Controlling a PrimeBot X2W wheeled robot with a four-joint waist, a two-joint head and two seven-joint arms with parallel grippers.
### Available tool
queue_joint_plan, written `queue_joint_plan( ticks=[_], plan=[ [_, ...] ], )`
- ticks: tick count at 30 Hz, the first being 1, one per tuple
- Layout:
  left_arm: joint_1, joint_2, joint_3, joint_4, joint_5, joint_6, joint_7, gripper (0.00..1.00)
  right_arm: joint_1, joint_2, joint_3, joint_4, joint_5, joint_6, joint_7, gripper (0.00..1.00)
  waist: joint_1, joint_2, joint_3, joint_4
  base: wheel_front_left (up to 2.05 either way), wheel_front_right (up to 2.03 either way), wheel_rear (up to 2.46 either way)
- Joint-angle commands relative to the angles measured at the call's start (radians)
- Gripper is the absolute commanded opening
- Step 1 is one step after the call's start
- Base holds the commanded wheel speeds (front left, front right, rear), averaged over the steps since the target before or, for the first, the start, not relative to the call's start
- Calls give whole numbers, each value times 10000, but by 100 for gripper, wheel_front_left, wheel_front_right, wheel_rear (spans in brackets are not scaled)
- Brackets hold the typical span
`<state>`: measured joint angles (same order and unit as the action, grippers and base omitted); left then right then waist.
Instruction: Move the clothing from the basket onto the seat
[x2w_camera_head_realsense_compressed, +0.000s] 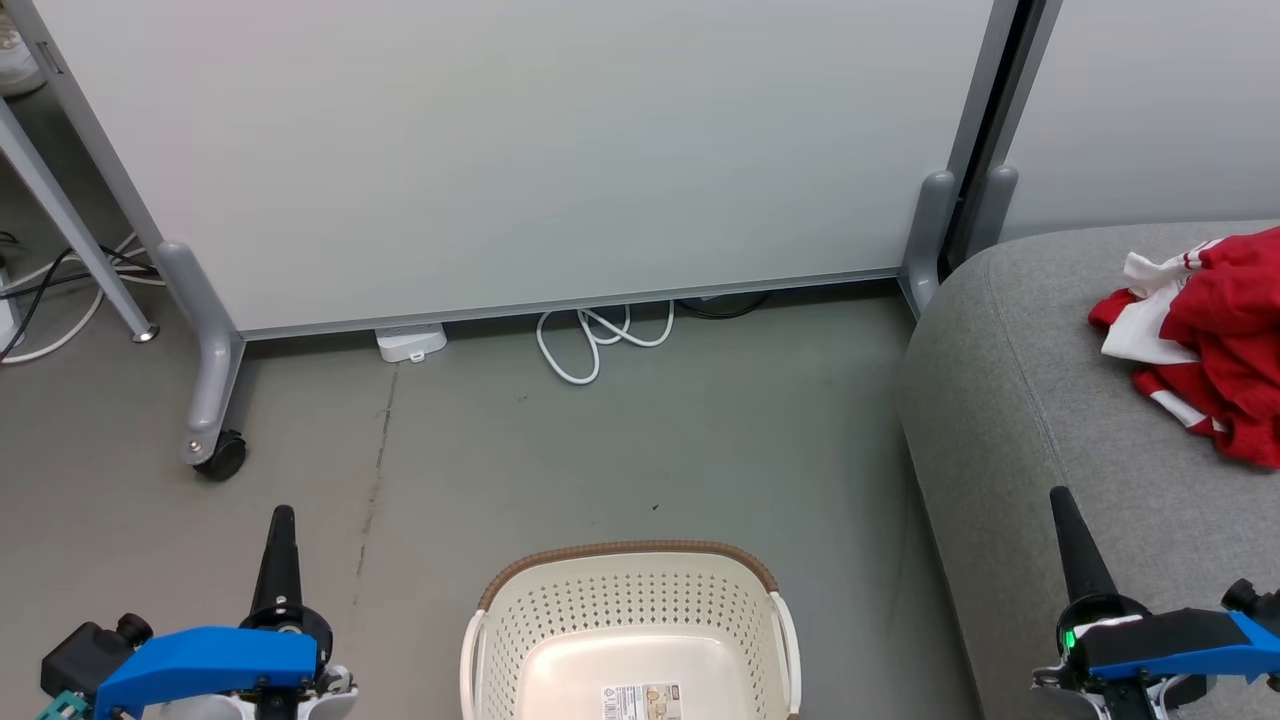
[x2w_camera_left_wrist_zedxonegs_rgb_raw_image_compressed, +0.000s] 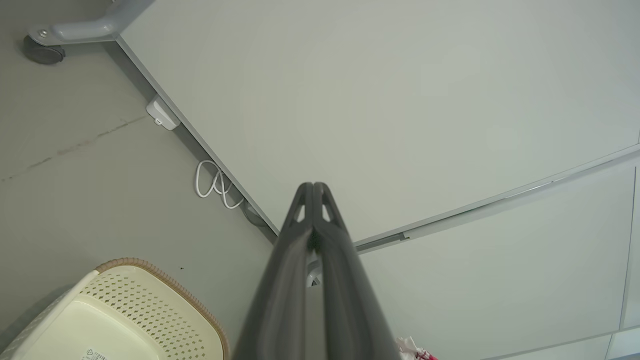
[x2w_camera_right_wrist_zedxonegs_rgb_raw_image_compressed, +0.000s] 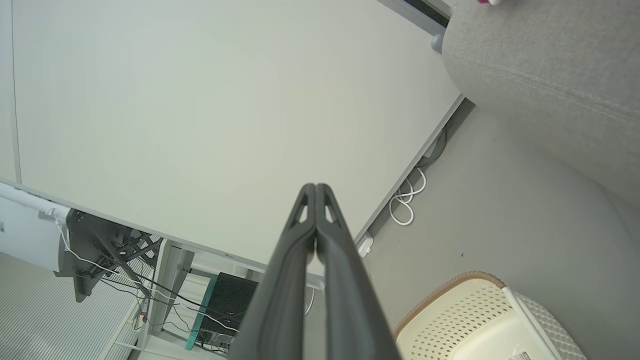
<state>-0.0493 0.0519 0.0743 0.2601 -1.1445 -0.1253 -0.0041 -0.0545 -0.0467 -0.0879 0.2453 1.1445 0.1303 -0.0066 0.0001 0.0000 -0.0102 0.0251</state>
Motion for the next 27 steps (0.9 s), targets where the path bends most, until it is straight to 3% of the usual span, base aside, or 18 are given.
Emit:
queue_joint_plan(
  ticks=[1, 27],
  plan=[
    [-296, 13, 55, -124, -258, -54, 73, 0, -266, -44, -34, -82, 279, 5, 73, 0, 0, 0, 3, -7, 0, 0, 0],
    [-479, -5, 260, -151, -2602, -74, 671, 0, -456, -51, -160, -47, 2620, 6, 687, 0, -1, 0, 64, -121, 0, 0, 0]
  ],
)
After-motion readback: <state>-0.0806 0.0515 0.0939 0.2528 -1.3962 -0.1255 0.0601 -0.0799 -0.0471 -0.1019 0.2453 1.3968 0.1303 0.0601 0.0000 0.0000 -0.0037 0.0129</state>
